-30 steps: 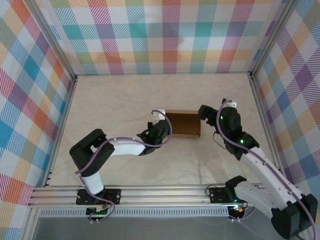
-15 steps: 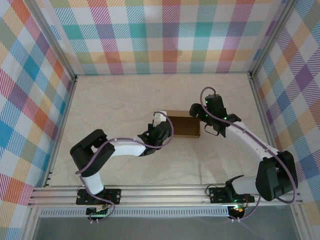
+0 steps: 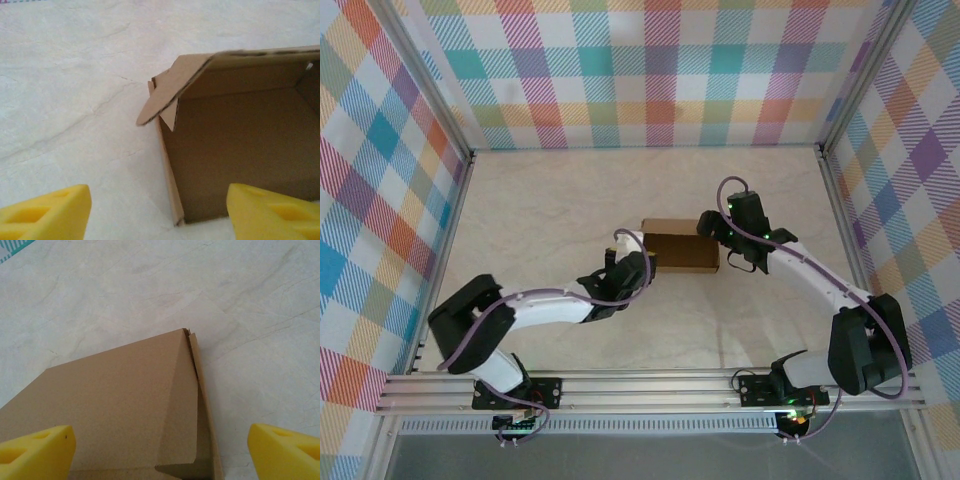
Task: Fold the paper box
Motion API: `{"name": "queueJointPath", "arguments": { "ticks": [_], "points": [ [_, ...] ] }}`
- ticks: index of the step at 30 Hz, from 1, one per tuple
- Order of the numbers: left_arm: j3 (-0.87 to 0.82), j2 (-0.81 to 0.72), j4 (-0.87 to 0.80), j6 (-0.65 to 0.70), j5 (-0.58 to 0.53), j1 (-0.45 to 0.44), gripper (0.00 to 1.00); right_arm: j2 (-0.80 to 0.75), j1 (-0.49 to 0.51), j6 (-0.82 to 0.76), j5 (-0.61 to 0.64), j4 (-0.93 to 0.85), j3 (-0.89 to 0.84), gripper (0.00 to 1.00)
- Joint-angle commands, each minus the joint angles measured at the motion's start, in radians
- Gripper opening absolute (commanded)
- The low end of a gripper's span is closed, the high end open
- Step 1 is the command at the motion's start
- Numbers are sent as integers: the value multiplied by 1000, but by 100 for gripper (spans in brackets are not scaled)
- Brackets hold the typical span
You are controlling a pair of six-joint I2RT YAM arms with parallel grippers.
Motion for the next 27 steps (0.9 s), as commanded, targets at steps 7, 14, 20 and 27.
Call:
{"name": "queueJointPath", "arguments": {
  "ticks": [7, 14, 20, 27],
  "points": [
    [-132, -355, -127, 18, 196, -48, 100, 24, -6, 19, -9, 40, -60, 89],
    [40, -374, -268, 35, 354, 0, 100, 44, -4, 18, 1, 58, -111, 89],
    [197, -179, -376, -149, 476, 171, 92, 56, -5, 9, 18, 58, -135, 87],
    [368, 118, -463, -229, 663, 300, 69, 71, -5, -7, 31, 55, -154, 78]
  ]
}}
